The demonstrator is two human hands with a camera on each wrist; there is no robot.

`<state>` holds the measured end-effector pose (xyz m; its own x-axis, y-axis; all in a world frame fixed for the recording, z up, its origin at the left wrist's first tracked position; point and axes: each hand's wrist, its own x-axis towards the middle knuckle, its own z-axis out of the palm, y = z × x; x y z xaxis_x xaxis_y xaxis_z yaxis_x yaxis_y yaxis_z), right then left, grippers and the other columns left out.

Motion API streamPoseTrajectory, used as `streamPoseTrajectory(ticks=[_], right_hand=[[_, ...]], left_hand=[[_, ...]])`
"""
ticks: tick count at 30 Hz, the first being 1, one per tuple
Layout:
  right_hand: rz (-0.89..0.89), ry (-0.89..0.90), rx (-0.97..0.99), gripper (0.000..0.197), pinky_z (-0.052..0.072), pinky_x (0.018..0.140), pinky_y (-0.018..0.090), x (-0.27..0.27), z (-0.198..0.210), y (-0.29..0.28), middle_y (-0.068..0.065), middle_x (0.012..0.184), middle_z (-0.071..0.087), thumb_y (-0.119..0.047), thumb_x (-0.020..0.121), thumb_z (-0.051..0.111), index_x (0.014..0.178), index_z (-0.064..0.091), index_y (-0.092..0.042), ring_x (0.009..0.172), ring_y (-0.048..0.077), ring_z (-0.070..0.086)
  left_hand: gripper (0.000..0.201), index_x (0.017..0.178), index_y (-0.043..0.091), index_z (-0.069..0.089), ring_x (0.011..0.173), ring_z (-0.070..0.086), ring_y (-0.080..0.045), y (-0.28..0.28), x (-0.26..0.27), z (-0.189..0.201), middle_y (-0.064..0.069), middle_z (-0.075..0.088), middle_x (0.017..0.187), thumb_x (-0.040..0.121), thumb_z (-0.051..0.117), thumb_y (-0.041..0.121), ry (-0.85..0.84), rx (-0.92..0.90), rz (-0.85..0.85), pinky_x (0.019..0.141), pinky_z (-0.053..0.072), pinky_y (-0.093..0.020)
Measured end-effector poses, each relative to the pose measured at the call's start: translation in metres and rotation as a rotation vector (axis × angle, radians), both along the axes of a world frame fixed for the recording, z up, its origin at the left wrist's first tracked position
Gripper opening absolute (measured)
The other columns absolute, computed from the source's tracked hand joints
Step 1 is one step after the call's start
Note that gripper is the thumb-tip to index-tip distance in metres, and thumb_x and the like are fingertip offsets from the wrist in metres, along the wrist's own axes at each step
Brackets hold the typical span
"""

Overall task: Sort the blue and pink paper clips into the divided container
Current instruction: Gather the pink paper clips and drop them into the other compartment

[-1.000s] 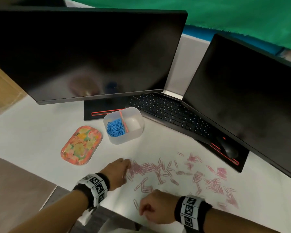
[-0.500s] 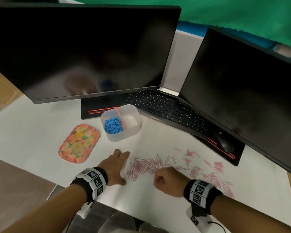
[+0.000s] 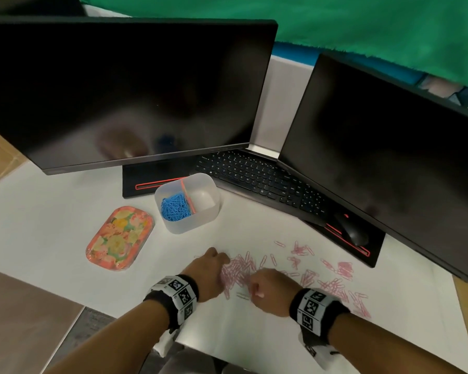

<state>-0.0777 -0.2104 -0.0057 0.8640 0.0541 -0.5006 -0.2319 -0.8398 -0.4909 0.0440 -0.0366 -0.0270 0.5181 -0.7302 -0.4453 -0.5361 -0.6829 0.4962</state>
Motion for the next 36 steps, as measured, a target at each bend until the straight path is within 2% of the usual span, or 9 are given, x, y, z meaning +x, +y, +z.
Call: streamPoseTrajectory(ticks=[3, 6, 8, 12, 16, 20, 23, 30, 36], right_hand=[[-0.119, -0.123, -0.070, 0.038, 0.052, 0.081, 0.035, 0.008, -0.003, 0.004, -0.002, 0.113, 0.045, -0.030, 0.079, 0.067, 0.111, 0.049, -0.025, 0.095, 0.019, 0.054], [-0.122, -0.094, -0.120, 0.074, 0.052, 0.087, 0.038, 0.011, -0.011, 0.011, -0.003, 0.125, 0.034, -0.040, 0.073, 0.073, 0.135, 0.033, -0.030, 0.108, 0.018, 0.045], [-0.127, -0.111, -0.110, 0.063, 0.052, 0.085, 0.035, 0.013, -0.018, 0.016, -0.003, 0.123, 0.036, -0.037, 0.078, 0.070, 0.133, 0.040, -0.026, 0.105, 0.019, 0.049], [-0.167, -0.175, -0.069, 0.015, 0.052, 0.076, 0.035, 0.019, -0.019, 0.017, 0.001, 0.103, 0.046, -0.024, 0.091, 0.054, 0.103, 0.059, -0.016, 0.086, 0.022, 0.057], [-0.212, -0.188, -0.059, 0.018, 0.049, 0.078, 0.027, 0.020, -0.021, 0.010, 0.001, 0.095, 0.053, -0.017, 0.093, 0.049, 0.101, 0.065, -0.015, 0.088, 0.021, 0.057], [-0.261, -0.192, -0.040, 0.021, 0.052, 0.082, 0.030, 0.019, -0.019, 0.005, 0.005, 0.100, 0.063, -0.014, 0.092, 0.051, 0.102, 0.069, -0.013, 0.092, 0.021, 0.059], [-0.316, -0.201, -0.012, 0.019, 0.051, 0.081, 0.023, 0.019, -0.016, 0.002, 0.006, 0.102, 0.067, -0.015, 0.091, 0.055, 0.102, 0.071, -0.012, 0.093, 0.019, 0.062], [-0.454, -0.213, 0.064, 0.023, 0.048, 0.079, 0.012, 0.018, -0.008, -0.009, 0.004, 0.105, 0.070, -0.005, 0.087, 0.059, 0.106, 0.071, -0.010, 0.094, 0.012, 0.065], [-0.522, -0.210, 0.132, 0.020, 0.052, 0.074, 0.011, 0.016, -0.004, -0.016, -0.003, 0.087, 0.072, -0.002, 0.084, 0.061, 0.090, 0.075, -0.016, 0.082, 0.006, 0.066]], left_hand=[[0.065, 0.129, 0.025, 0.046, 0.095, 0.060, -0.026, -0.005, -0.005, 0.006, 0.000, 0.041, 0.117, 0.071, 0.073, 0.036, -0.006, 0.007, -0.017, 0.084, 0.053, -0.036], [0.046, 0.120, 0.022, 0.055, 0.084, 0.061, -0.023, -0.010, -0.012, 0.007, -0.001, 0.042, 0.114, 0.077, 0.068, 0.031, -0.067, 0.010, -0.026, 0.076, 0.054, -0.032], [0.028, 0.111, 0.019, 0.061, 0.084, 0.063, -0.024, -0.012, -0.014, 0.005, -0.002, 0.046, 0.109, 0.084, 0.059, 0.025, -0.072, -0.022, -0.003, 0.076, 0.053, -0.032], [0.018, 0.096, 0.016, 0.069, 0.084, 0.062, -0.024, -0.015, -0.011, 0.001, -0.002, 0.056, 0.100, 0.088, 0.054, 0.020, -0.093, -0.065, 0.046, 0.076, 0.051, -0.030], [0.020, 0.098, 0.018, 0.071, 0.087, 0.061, -0.021, -0.016, -0.008, 0.000, -0.002, 0.059, 0.101, 0.085, 0.057, 0.011, -0.078, -0.094, 0.140, 0.074, 0.048, -0.024], [0.027, 0.099, 0.019, 0.071, 0.090, 0.062, -0.020, -0.016, -0.007, 0.002, -0.002, 0.064, 0.100, 0.084, 0.053, 0.006, -0.031, -0.103, 0.206, 0.077, 0.048, -0.023], [0.030, 0.098, 0.021, 0.070, 0.086, 0.062, -0.015, -0.015, -0.005, 0.001, 0.001, 0.068, 0.098, 0.082, 0.051, 0.005, 0.002, -0.106, 0.275, 0.073, 0.044, -0.017], [0.024, 0.078, 0.023, 0.069, 0.072, 0.060, -0.010, -0.015, 0.005, 0.015, 0.008, 0.066, 0.076, 0.077, 0.058, 0.001, 0.099, -0.239, 0.441, 0.059, 0.041, -0.005], [0.023, 0.076, 0.024, 0.068, 0.069, 0.065, -0.009, -0.019, 0.036, 0.054, 0.005, 0.069, 0.076, 0.081, 0.066, 0.001, 0.132, -0.439, 0.566, 0.073, 0.054, -0.022]])
